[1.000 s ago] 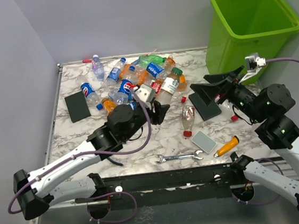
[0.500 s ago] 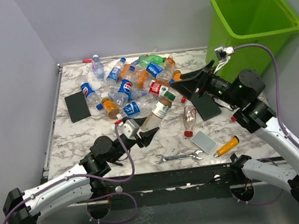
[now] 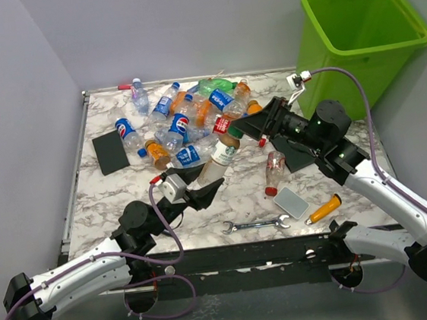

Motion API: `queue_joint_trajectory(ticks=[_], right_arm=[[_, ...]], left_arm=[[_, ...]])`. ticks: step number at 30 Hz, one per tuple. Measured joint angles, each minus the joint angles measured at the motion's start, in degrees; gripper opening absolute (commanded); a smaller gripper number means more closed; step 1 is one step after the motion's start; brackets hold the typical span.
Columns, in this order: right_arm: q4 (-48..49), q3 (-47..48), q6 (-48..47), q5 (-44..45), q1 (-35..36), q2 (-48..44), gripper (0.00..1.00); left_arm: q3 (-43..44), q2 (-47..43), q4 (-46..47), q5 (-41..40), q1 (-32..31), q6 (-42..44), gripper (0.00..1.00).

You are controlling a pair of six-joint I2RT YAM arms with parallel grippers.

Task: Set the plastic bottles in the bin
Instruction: Pick up the plastic bottle at the center of the board.

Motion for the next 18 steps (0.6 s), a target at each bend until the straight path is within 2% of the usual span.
queue_joint_trajectory(ticks=[7,10,12,13,15,18], right_arm=[[2.16,0.00,1.62,-0.79,2.80,0.72,0.89],[2.60,0.00,1.66,-0.76,4.26,1.07,0.78],[2.75,0.00,1.68,-0.72,4.74,1.33,0.62],[2.82,-0.04,1.75,-0.63,4.98,1.46,0.54],[2.84,-0.15,1.75,-0.50,5.22,1.64,0.39],[2.75,-0.39,1.51,-0.04,5.29,1.70,0.28]], left_arm=[[0.00,0.02,0.15,-0.04,0.00,0.00,0.26],[0.00,0.04,0.17,-0.07,0.00,0.00,0.27],[0.00,0.11,0.20,-0.09,0.00,0.00,0.30],[0.00,0.15,0.22,-0.09,0.00,0.00,0.33],[0.00,0.24,0.24,-0.09,0.00,-0.02,0.45],[0.00,0.31,0.20,-0.22,0.02,-0.17,0.69]])
